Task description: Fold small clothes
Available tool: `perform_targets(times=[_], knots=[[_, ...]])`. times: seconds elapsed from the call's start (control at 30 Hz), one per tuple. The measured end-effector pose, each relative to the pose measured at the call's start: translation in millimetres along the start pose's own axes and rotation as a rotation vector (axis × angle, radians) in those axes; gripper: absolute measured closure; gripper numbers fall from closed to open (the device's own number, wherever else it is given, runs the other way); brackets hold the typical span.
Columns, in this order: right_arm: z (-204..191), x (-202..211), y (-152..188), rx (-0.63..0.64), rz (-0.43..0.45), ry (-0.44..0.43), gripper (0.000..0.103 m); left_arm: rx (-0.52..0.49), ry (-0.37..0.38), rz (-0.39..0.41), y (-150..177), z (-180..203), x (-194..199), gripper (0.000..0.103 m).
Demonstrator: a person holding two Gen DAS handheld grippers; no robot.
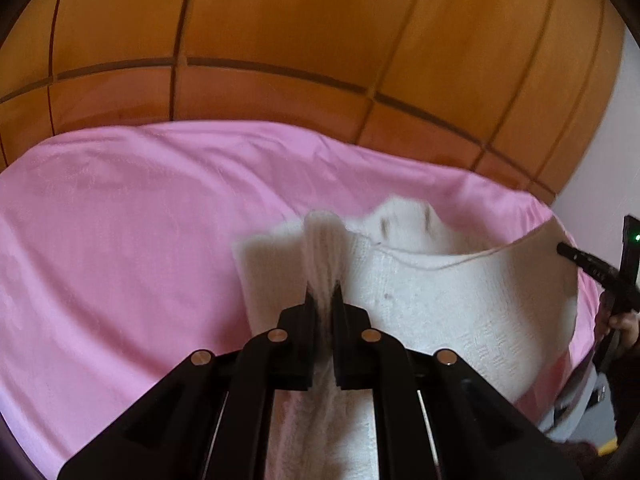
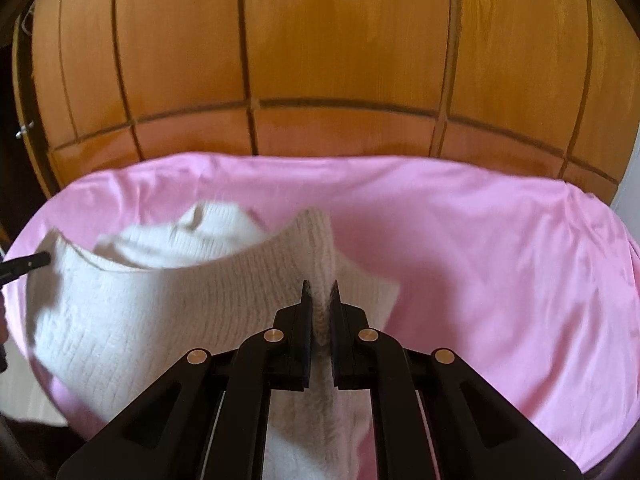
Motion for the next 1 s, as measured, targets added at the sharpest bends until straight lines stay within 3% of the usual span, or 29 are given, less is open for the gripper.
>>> perform_targets(times=[0.13,0.23,0.33,0.4,0.5,0.57,0.6,0.67,0.77,0.8,0.93,1.0], knots=[[12.2,-52.0,-43.7,-0.048,-0.048,0.023,0.097,0.042,-0.023,-0.031,-43.8,-12.5,-31.3,0.098],[14.8,-99.1,-58.2,-0.064,-0.119,0.055,0.097,0.085,-0.057,-0.099,-70.3,-21.3,-74.4,0.098],[15.6,-150.7,-51.8,-0.079,-0.229,0.099,0.097,0.099,-0.115,-0.155,-76.1,-25.3,-108.9,0.097],[14.0,-164.9,-42.9,-0.080,-0.258,0.114,0.097,0.114,-0.121,-0.202,-75.0,-27.9,-130.7,0.096],[15.1,-162.9,-38.9,-0.084,-0.236,0.103,0.097,0.136,-0.176,-0.200,-72.3,-29.3,-133.7,0.079],[15.2,-151.2,-42.2,-0.083,-0.206,0.113,0.078,0.170,-0.135,-0.174,-71.2,-32.5,-122.6,0.072],[14.1,-144.8,-43.6,-0.079,-0.186,0.122,0.071,0.181,-0.150,-0.149,-70.3,-34.6,-114.2,0.064],[6.4,-123.2,-48.8,-0.074,-0.115,0.118,0.050,0.198,-0.141,-0.113,-68.9,-39.5,-97.4,0.063],[-22.8,-98.6,-56.9,-0.021,-0.057,-0.001,0.049,0.220,-0.101,-0.076,-52.4,-46.2,-70.8,0.061],[-41.4,-95.7,-57.9,0.014,-0.068,-0.081,0.049,0.219,-0.092,-0.071,-48.7,-48.0,-66.0,0.061],[-106.5,-109.8,-56.0,0.118,-0.142,-0.254,0.051,0.234,-0.044,-0.057,-7.3,-57.8,-33.0,0.059],[-140.5,-123.2,-50.2,0.181,-0.182,-0.264,0.055,0.235,-0.028,-0.059,12.6,-59.8,-20.9,0.056]])
Point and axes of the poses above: each gripper's, at about its wrist camera, not at the fingertips, and x roughly against the way its jaws point, z to its right, y to its underside, the point moved 1 cm from there along -x, roughly the way its jaws point, and after that the axes turned 11 degrees about -z, right-handed, at the moved point
